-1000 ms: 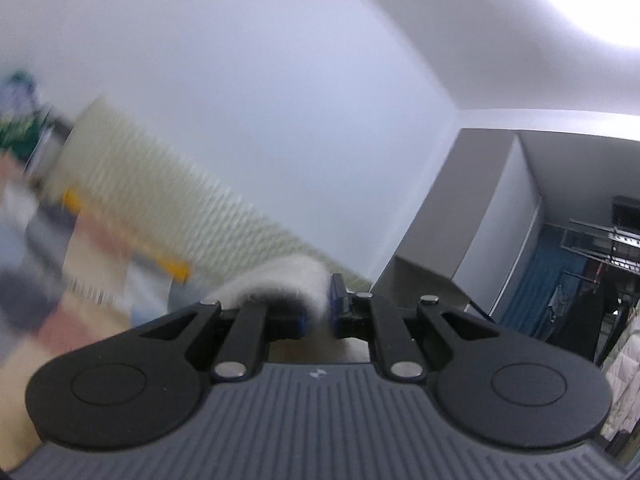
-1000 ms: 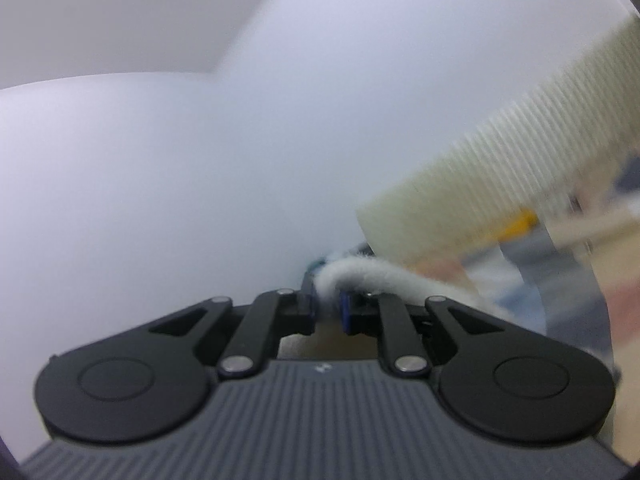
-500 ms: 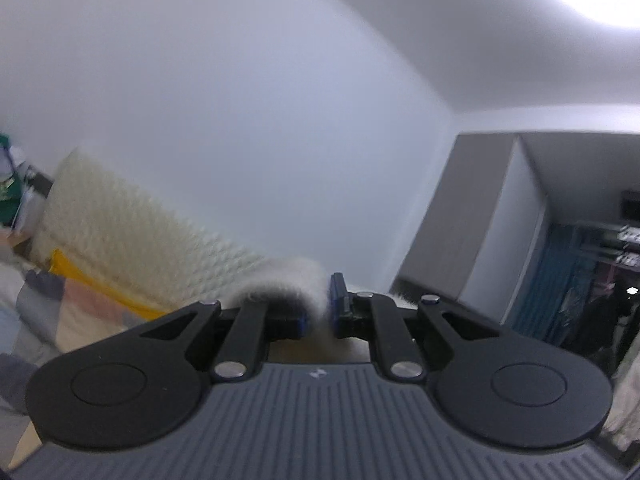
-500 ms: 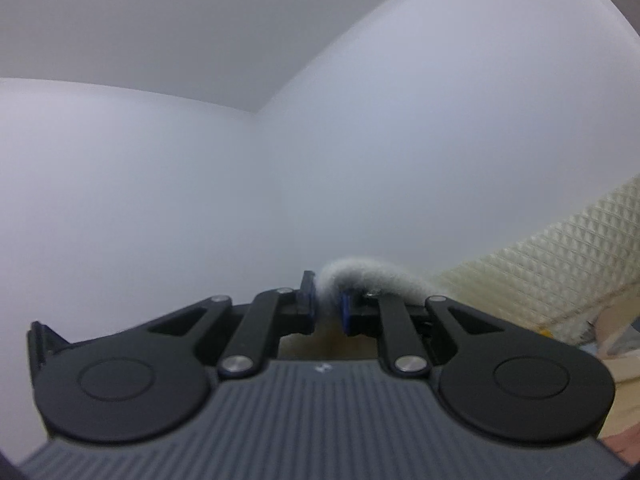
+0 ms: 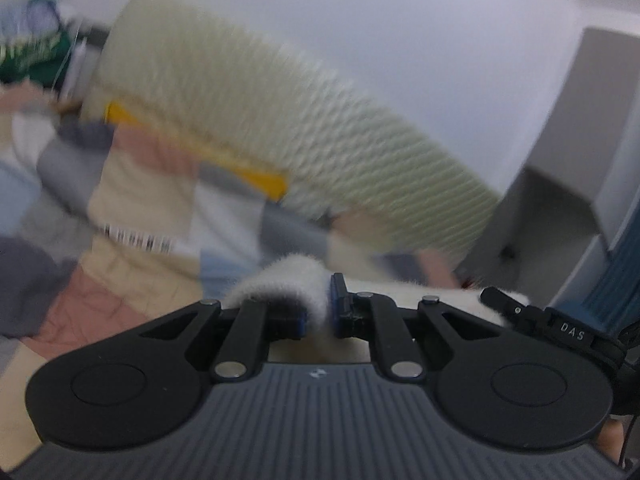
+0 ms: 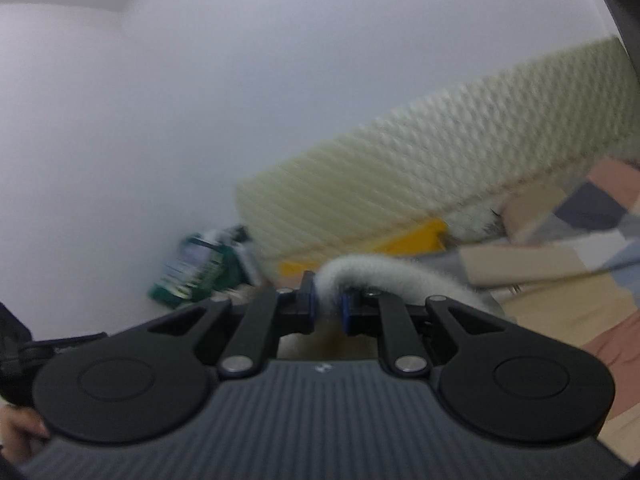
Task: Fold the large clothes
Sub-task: 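Lift the sweater high with both grippers and shake it out, then lay the sweater flat on the bed and open both grippers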
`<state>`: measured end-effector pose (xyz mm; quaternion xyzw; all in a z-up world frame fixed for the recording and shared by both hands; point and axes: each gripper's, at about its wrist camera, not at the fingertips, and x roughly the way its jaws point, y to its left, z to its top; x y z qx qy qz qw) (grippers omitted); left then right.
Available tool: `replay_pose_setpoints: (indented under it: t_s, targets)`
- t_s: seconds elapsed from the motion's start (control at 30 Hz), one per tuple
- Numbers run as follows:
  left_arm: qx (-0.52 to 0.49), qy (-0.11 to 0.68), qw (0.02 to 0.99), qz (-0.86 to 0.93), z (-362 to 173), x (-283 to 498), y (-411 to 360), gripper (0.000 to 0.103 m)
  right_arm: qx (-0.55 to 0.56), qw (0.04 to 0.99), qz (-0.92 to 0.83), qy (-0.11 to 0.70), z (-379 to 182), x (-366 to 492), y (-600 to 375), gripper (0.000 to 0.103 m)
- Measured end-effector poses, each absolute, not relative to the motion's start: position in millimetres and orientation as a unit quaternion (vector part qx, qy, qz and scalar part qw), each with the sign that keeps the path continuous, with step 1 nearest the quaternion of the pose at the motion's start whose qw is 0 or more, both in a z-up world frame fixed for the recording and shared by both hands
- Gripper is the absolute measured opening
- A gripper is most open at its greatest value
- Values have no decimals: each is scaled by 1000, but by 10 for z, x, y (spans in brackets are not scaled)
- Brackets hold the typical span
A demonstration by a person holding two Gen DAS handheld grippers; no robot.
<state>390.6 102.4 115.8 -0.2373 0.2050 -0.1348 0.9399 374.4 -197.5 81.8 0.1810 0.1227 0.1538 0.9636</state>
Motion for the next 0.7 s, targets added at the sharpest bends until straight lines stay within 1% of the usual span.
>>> replay_pose_setpoints:
  t_s: [0.1,0.2,0.4,0.5,0.63,0.7]
  targets:
    - [-240,249,930,-125,448,4590,1027,14,195,958,130,164,233,4551,-1913,15]
    - [-231,279,924,-121,-158,5188,1012,14,194,954,116,195,-214,4889,-1915,15]
    - [-225,353,903,-99,-1144,5970,991,14,176,938,97,281,-1096,5372,-1879,15]
    - [-205,371,901,-91,-1451,6198,944,14,182,930,91,306,-1451,5545,-1863,15]
    - [-216,374,898,-86,-1480,6169,949,16,189,927,86,311,-1550,5608,-1830,15]
    - [-219,378,894,-94,-1436,6146,955,26,184,929,84,311,-1523,5577,-1806,15]
